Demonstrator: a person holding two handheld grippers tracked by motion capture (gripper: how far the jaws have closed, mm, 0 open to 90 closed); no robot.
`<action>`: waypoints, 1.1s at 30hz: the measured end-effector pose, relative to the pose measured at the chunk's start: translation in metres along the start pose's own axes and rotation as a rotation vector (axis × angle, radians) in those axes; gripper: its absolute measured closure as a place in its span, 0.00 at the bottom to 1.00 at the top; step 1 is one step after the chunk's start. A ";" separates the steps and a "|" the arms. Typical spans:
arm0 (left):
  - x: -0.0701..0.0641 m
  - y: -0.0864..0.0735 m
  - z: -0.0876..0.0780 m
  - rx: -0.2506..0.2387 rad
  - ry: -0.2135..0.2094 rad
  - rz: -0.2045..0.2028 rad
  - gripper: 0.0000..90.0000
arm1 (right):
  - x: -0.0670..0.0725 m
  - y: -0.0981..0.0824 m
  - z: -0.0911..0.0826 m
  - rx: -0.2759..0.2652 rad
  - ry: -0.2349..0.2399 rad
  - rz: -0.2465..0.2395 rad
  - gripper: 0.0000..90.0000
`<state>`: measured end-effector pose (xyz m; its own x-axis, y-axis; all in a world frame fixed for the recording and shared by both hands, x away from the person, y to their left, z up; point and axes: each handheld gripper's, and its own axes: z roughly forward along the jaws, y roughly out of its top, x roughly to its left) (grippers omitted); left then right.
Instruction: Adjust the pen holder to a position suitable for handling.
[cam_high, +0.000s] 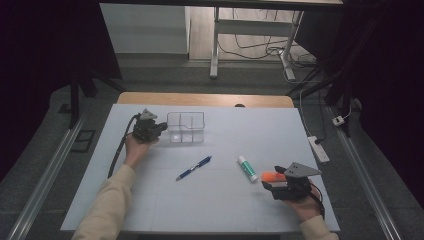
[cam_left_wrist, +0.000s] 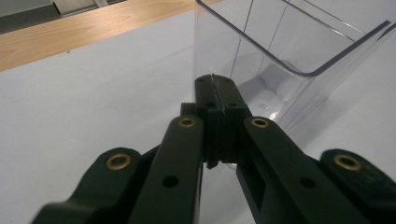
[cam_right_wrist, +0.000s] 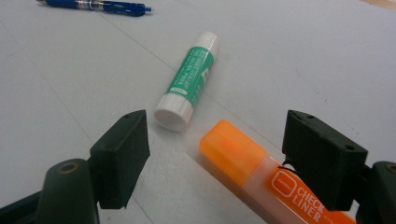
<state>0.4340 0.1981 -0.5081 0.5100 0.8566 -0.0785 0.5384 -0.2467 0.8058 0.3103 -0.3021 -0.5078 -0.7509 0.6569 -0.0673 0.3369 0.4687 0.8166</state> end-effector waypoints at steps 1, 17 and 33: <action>0.000 0.001 0.001 0.000 -0.002 0.000 0.99 | 0.000 0.000 -0.001 -0.002 -0.005 -0.001 0.25; -0.014 0.010 0.016 0.037 -0.028 0.010 0.99 | 0.001 0.001 -0.002 -0.017 -0.001 0.000 0.25; -0.036 0.024 0.031 0.064 -0.044 0.061 0.99 | 0.001 0.002 -0.002 -0.013 -0.003 -0.003 0.25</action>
<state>0.4491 0.1477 -0.5043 0.5712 0.8188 -0.0571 0.5463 -0.3274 0.7709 0.3090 -0.3013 -0.5054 -0.7499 0.6576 -0.0716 0.3275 0.4632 0.8235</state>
